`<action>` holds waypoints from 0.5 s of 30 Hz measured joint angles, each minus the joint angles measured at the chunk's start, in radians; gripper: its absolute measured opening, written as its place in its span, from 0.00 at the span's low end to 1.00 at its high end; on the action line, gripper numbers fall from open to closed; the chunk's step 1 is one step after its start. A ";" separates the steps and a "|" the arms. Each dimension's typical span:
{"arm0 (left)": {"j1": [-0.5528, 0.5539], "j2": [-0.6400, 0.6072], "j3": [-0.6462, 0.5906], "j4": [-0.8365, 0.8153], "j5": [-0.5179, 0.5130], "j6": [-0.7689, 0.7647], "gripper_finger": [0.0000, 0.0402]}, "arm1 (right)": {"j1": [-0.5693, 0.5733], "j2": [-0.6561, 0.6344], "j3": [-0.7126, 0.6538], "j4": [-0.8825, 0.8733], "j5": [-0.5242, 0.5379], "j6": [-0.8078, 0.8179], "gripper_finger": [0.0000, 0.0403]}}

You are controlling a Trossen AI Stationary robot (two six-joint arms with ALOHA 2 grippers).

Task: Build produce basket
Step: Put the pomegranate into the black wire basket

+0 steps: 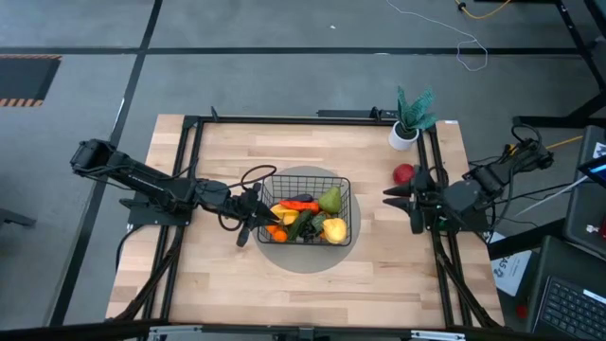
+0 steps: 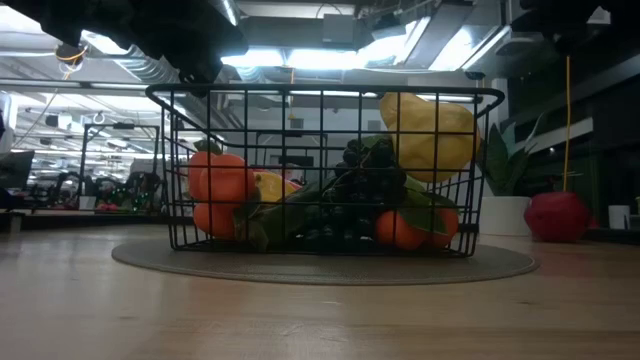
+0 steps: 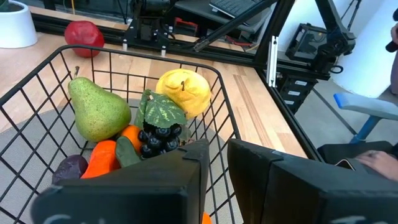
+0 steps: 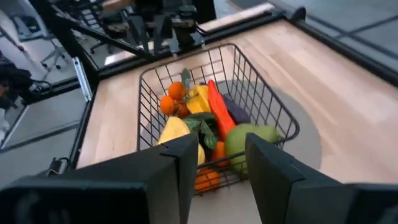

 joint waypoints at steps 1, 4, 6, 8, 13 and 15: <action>0.000 0.000 0.000 0.000 0.000 0.000 0.12 | 0.000 0.008 0.000 -0.008 0.005 0.016 0.31; 0.000 0.000 0.000 0.000 0.000 0.000 0.12 | -0.003 0.048 0.000 -0.032 0.101 0.018 0.31; 0.000 0.000 0.000 0.000 0.000 0.000 0.12 | -0.008 0.081 0.000 -0.033 0.192 0.025 0.31; 0.000 0.000 0.000 0.000 0.000 0.000 0.12 | -0.024 0.113 0.000 -0.030 0.290 0.062 0.31; 0.000 0.000 0.000 0.000 0.000 0.000 0.11 | -0.117 0.177 0.000 -0.135 0.385 0.277 0.31; 0.000 0.000 0.000 0.000 0.000 0.000 0.12 | -0.176 0.203 0.000 -0.231 0.385 0.369 0.31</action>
